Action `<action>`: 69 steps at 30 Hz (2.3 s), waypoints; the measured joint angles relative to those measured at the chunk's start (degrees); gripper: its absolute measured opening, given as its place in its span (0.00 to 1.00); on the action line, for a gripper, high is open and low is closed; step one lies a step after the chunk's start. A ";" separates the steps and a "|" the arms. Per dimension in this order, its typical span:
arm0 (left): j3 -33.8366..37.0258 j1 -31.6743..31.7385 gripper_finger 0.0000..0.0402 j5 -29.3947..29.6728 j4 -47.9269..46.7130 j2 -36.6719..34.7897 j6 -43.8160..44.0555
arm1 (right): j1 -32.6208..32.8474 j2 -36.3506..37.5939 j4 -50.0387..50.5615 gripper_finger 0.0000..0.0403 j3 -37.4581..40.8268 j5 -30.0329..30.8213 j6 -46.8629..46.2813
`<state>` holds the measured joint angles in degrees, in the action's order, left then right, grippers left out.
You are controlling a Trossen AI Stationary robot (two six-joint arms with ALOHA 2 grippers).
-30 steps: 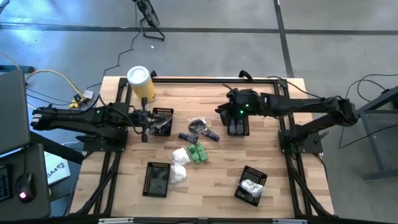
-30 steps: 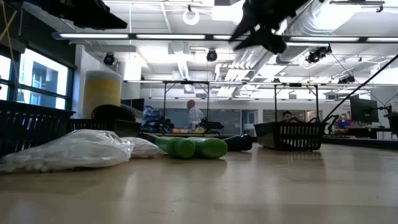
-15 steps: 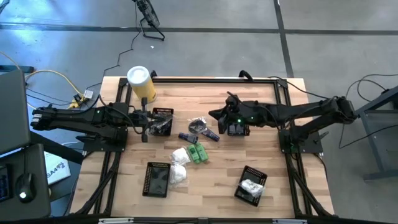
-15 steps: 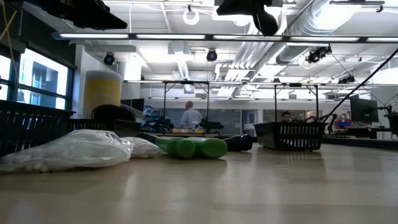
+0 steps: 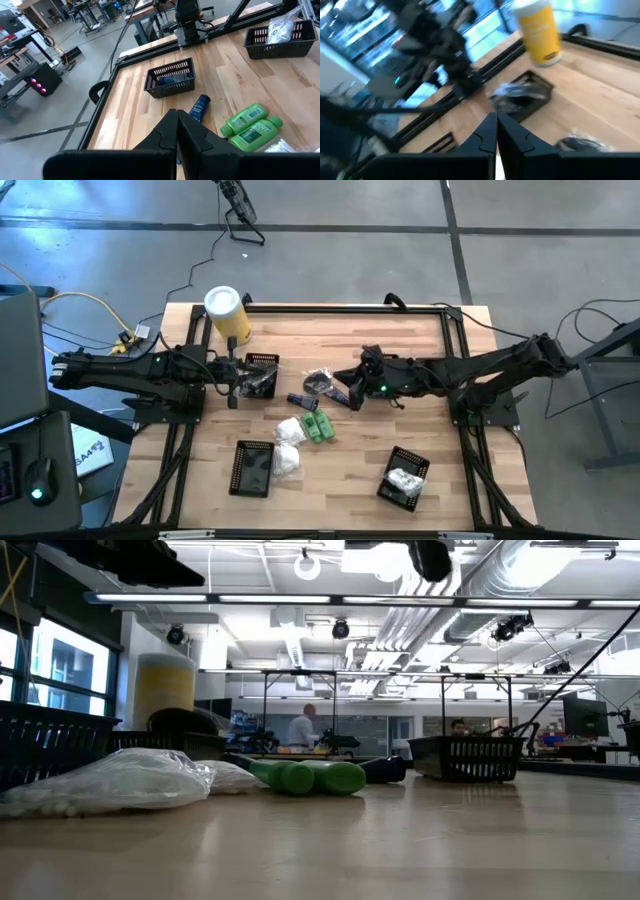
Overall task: Pick & Place Travel size toiletries
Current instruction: Put the green shampoo into the bottom left black basket
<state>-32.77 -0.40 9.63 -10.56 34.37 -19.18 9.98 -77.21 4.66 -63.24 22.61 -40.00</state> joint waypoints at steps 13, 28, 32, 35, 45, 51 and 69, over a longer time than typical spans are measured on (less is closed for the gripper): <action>0.00 0.00 0.00 0.00 0.06 0.00 0.00 | -1.19 -17.07 21.55 0.01 -27.95 -5.10 2.79; 0.00 0.00 0.00 0.00 0.00 0.00 -0.02 | -3.39 -29.49 35.68 0.01 -30.34 -14.24 -8.03; 0.00 0.00 0.00 0.00 -0.03 0.00 -0.02 | -3.39 -32.42 33.18 0.01 -30.35 -16.52 -7.92; 0.00 0.00 0.00 0.00 -0.05 0.00 -0.02 | -3.39 -34.10 32.27 0.01 -30.34 -18.96 -6.26; 0.00 0.00 0.00 -0.07 -0.47 0.00 -0.02 | -3.57 -36.79 37.56 0.01 -30.36 -20.12 -6.90; -0.04 0.00 0.00 -0.09 -0.71 0.00 -0.02 | -3.63 -36.81 41.54 0.10 -30.36 -17.45 -7.83; -0.04 0.00 0.00 -0.07 -2.39 0.00 -0.02 | -6.69 -42.21 35.06 0.52 -27.89 -18.76 -10.89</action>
<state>-32.82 -0.40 9.56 -12.95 34.37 -19.20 3.29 -119.41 39.71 -91.13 3.85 -50.88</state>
